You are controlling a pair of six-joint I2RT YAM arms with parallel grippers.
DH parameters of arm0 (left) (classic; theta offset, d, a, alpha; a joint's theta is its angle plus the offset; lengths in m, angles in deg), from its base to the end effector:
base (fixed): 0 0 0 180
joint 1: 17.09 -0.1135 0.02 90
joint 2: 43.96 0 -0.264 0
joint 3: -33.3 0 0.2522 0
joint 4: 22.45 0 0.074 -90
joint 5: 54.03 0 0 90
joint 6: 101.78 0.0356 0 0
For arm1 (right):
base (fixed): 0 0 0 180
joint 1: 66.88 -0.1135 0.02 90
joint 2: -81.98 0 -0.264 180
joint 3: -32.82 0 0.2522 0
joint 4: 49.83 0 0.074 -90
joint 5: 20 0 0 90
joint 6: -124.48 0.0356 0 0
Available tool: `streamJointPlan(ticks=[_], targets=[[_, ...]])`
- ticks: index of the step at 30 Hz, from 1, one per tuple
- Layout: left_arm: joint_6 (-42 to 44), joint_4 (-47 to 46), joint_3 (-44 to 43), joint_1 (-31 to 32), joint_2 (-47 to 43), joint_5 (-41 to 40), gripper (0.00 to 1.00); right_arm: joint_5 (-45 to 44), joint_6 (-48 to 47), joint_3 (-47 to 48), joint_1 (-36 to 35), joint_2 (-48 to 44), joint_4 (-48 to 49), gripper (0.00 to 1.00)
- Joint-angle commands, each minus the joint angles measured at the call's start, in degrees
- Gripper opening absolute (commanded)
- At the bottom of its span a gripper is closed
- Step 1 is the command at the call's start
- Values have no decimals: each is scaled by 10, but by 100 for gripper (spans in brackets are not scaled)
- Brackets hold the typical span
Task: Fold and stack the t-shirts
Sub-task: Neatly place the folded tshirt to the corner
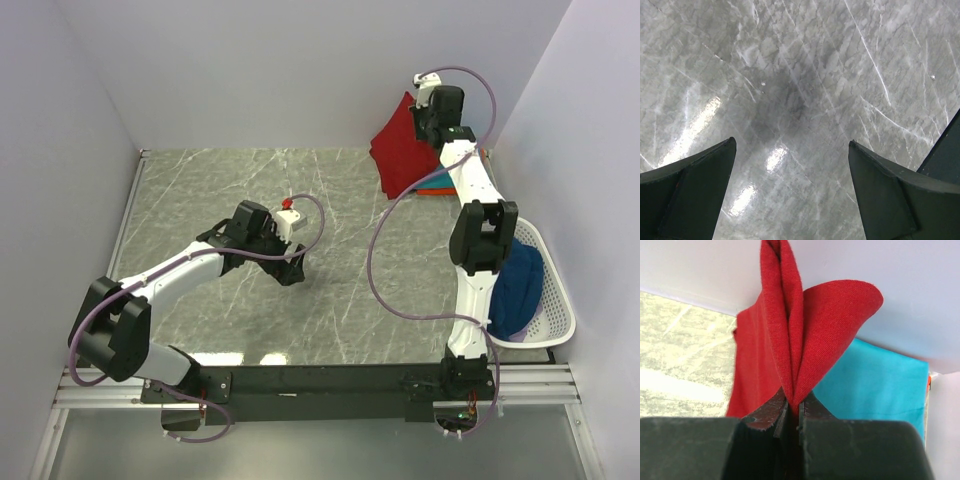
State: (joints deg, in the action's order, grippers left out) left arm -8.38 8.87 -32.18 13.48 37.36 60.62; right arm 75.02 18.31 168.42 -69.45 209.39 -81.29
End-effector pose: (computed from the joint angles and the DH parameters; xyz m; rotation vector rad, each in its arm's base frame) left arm 0.2465 -0.1629 0.2277 0.9031 2.2483 -0.7351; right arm 0.5299 0.0269 0.3159 -0.3778 1.9395 -0.0680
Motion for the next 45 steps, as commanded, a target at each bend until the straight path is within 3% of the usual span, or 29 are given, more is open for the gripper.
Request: streamJointPlan(ticks=[1, 28, 45], targets=[[6, 12, -24, -1, -3, -7, 99, 3, -2, 35, 6, -62, 35, 0], [19, 22, -21, -1, -13, -22, 99, 15, 18, 24, 15, -112, 9, 0], [28, 38, -39, -1, 4, -16, 99, 8, -41, 20, 57, -78, 31, 0]])
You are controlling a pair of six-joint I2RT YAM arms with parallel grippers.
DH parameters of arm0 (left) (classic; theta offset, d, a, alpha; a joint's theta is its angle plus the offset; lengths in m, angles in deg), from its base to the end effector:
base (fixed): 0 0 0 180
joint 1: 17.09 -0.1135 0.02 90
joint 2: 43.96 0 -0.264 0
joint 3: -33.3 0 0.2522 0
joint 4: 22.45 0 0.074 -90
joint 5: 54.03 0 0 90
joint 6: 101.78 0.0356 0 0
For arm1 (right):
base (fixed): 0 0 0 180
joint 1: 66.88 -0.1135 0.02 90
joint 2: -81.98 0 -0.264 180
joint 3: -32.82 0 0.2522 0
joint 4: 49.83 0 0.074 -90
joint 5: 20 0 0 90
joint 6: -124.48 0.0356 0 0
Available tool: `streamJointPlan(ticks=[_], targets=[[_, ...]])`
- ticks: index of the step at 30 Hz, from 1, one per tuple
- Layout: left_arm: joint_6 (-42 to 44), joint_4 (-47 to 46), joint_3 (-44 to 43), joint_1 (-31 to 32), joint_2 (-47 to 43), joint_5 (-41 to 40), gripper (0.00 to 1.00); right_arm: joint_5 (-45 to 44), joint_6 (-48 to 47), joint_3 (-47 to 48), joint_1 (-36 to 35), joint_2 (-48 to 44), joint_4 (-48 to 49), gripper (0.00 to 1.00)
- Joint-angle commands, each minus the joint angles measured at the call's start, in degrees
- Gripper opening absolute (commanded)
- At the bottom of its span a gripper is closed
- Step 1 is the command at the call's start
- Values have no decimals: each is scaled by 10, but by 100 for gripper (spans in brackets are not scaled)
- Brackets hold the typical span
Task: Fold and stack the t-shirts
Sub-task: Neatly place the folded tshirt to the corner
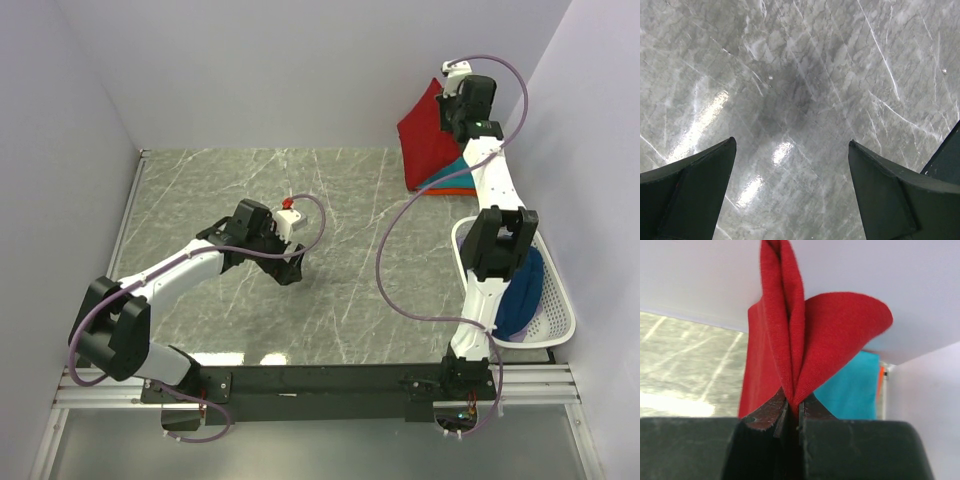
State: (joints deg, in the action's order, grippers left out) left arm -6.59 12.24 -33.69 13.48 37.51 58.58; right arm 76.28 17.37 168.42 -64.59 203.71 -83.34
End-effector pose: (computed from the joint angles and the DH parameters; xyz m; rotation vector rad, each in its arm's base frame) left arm 0.2470 -0.1618 0.2307 0.9248 2.2735 -0.6775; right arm 0.5065 -0.0164 0.3617 -0.3199 1.8864 -0.1237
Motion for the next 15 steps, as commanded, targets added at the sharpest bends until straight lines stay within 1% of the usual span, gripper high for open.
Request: streamJointPlan(ticks=[1, 8, 15], targets=[[12, 8, -26, -1, 4, 6, 100, -1, -38, 17, 11, -21, 59, 0], [3, 11, -35, -1, 14, 13, 99, 9, -84, 33, 26, 5, 67, 0], [6, 17, -42, -1, 20, 10, 99, 12, -115, 28, 38, 25, 84, 0]])
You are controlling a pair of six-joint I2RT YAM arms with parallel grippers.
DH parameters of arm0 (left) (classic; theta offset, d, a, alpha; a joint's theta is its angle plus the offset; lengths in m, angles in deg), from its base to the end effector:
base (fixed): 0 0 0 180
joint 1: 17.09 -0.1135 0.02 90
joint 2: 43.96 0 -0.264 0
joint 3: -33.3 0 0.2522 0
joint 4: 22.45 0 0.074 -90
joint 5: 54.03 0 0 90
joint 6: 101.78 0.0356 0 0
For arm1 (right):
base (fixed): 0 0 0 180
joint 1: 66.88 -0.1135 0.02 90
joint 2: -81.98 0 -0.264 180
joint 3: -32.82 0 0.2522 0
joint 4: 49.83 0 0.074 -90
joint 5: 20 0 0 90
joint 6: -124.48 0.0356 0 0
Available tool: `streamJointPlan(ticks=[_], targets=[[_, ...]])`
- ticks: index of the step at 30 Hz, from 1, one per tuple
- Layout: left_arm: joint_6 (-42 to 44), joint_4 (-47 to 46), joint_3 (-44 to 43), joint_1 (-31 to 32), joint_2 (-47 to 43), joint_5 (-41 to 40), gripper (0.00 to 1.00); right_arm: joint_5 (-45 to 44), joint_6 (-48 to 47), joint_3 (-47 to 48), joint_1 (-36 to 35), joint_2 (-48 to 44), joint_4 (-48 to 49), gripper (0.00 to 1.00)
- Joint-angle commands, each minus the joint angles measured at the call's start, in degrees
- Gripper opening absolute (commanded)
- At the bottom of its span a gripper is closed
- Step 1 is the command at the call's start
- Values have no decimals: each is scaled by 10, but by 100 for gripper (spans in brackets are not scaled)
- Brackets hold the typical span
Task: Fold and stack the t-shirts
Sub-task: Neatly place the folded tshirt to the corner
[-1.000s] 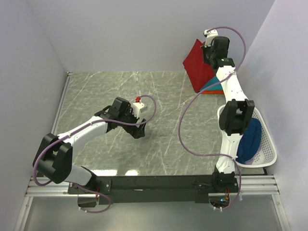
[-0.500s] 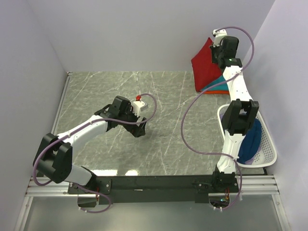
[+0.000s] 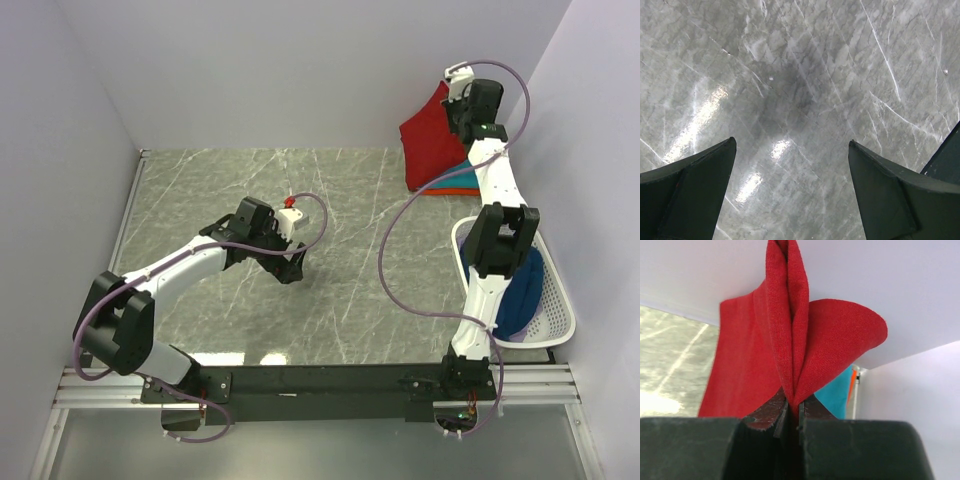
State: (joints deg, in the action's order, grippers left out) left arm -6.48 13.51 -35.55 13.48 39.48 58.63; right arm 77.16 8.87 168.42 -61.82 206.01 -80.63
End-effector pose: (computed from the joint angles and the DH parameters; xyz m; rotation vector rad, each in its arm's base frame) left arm 0.2529 -0.1653 0.2297 0.9301 2.2969 -0.6771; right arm 0.5164 -0.0413 0.3469 -0.4240 1.8635 -0.2434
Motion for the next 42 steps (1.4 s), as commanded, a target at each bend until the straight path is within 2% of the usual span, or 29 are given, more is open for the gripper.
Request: streamJointPlan(ticks=[1, 7, 12, 28, 29, 30, 32, 33, 34, 36, 38, 42], targets=[[6, 5, -23, -1, 1, 11, 99, 2, -38, 28, 12, 4, 62, 0], [6, 11, -29, -1, 4, 7, 99, 7, -83, -2, 27, 10, 99, 0], [6, 21, -43, -1, 10, 22, 99, -4, -108, 9, 32, 36, 106, 0], [-1, 42, -64, -1, 25, 37, 99, -40, -137, -13, 43, 70, 148, 0], [0, 46, -70, -1, 27, 40, 99, -55, -139, -17, 43, 72, 151, 3], [-2, 47, -71, -2, 29, 45, 99, -64, -138, -20, 43, 74, 164, 15], [-5, 47, -79, -2, 30, 48, 99, -92, -136, -24, 44, 79, 183, 31], [-6, 49, -83, -2, 31, 49, 100, -101, -136, -24, 44, 81, 189, 46], [-6, 50, -88, -2, 32, 49, 99, -109, -136, -19, 45, 82, 192, 51], [-7, 51, -91, -2, 30, 50, 99, -120, -132, -13, 48, 85, 197, 60], [-10, 53, -92, -3, 26, 53, 99, -122, -127, -10, 50, 81, 202, 65], [-16, 53, -85, -8, 15, 60, 99, -123, -117, -12, 51, 68, 199, 66]])
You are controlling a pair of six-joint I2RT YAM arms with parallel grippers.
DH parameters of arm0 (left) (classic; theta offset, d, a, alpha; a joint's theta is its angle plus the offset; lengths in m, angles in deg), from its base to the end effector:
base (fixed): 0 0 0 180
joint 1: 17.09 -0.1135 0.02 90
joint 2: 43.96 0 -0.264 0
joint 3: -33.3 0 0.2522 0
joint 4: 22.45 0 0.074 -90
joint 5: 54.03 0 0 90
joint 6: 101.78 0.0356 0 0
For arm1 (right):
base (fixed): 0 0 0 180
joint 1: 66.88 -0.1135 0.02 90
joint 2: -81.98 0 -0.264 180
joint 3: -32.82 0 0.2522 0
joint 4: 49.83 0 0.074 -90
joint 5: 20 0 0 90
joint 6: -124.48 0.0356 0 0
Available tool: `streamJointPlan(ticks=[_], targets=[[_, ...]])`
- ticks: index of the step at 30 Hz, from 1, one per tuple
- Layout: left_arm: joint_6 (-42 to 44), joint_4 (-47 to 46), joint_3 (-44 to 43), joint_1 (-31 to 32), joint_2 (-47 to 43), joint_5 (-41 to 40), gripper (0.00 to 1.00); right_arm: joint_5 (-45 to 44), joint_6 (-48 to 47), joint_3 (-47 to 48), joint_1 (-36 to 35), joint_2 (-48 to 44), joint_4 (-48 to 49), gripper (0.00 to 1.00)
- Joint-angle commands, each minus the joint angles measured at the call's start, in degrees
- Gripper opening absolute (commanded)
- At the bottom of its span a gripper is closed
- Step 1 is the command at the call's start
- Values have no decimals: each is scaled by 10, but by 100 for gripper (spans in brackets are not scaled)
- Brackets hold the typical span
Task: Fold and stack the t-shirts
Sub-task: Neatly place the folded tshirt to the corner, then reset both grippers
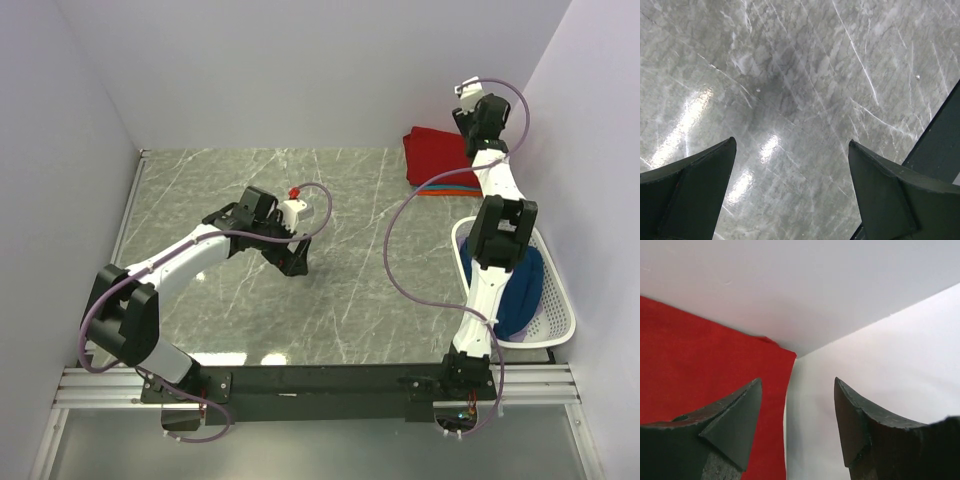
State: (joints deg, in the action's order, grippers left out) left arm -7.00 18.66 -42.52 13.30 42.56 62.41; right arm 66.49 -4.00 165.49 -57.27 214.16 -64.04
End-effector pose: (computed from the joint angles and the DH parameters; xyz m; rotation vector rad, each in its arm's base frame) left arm 0.2656 -0.1742 0.2470 0.9447 2.3110 -0.7610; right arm 0.5477 -0.0949 0.2853 -0.4198 1.8102 -0.6464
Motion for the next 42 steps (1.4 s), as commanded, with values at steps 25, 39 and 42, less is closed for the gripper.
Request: streamJointPlan(ticks=[25, 39, 42], targets=[[-80, 24, -79, -272, -63, 110, 99, 254, 337, -291, -93, -467, -289, 91], [-54, 13, 41, -318, -111, 28, 99, 253, 372, -664, -184, -669, -217, 93], [-31, 3, 50, -317, -136, 17, 99, 247, 369, -684, -185, -699, -209, 94]])
